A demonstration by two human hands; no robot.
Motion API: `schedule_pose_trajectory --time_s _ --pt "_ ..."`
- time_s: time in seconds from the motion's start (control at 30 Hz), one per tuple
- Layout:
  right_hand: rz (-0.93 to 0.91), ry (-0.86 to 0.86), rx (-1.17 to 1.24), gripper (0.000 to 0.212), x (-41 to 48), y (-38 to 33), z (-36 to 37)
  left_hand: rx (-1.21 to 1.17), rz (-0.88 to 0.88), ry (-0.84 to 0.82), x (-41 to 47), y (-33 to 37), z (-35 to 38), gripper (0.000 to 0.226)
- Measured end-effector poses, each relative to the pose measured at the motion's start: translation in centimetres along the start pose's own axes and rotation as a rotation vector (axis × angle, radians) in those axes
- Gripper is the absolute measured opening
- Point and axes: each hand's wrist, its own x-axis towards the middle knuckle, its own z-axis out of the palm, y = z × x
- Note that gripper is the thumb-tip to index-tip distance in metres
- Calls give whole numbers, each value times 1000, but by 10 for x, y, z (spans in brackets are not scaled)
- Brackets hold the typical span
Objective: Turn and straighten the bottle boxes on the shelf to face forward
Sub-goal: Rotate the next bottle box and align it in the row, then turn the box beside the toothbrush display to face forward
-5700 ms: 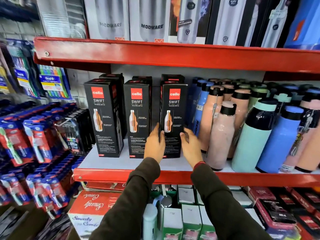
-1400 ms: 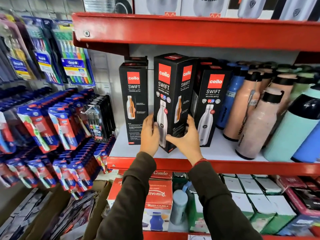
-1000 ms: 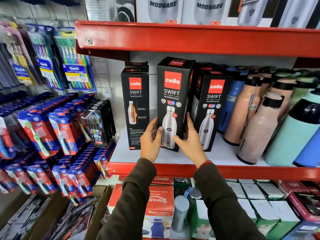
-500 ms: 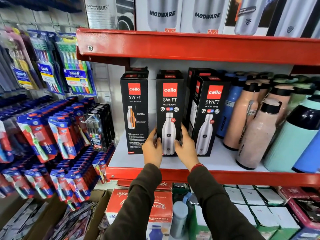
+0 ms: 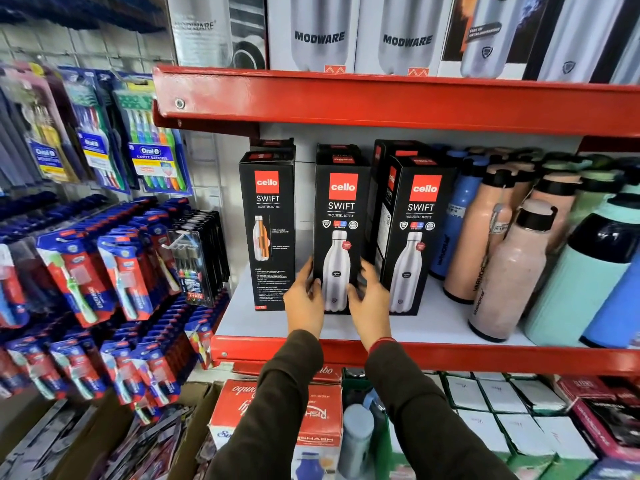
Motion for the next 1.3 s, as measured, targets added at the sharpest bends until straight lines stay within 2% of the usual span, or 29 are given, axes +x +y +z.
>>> schedule_pose_trajectory --time_s 0.17,0.37,0.43,0.5,0.6,0.73,0.9,0.97,1.13,1.3 --pt "-46 80 103 50 -7 -2 -1 5 33 -15 -4 2 -6 53" --pt "-244 281 176 38 -22 -19 0 -47 232 55 -14 12 -26 52" --pt "-303 241 203 35 -27 -31 7 4 325 157 -13 15 -35 48" --pt "-333 106 234 38 -32 -44 19 56 354 263 -9 18 -44 46" --pt "-287 -162 257 46 -40 -58 40 76 311 342 -1 17 -60 51" --pt "-80 -366 237 60 -46 -62 66 83 255 268 12 8 -80 56" --pt "94 -379 229 67 -34 -62 87 -18 98 46 32 -9 -96 46" --pt "128 -375 238 66 -30 -60 91 -35 59 36 38 -15 -100 42" --pt "59 -313 160 73 -32 -55 100 -244 -66 -23 43 -22 -112 38" --pt "-36 -213 127 87 -32 -60 103 -394 -77 46 35 -18 -123 35"
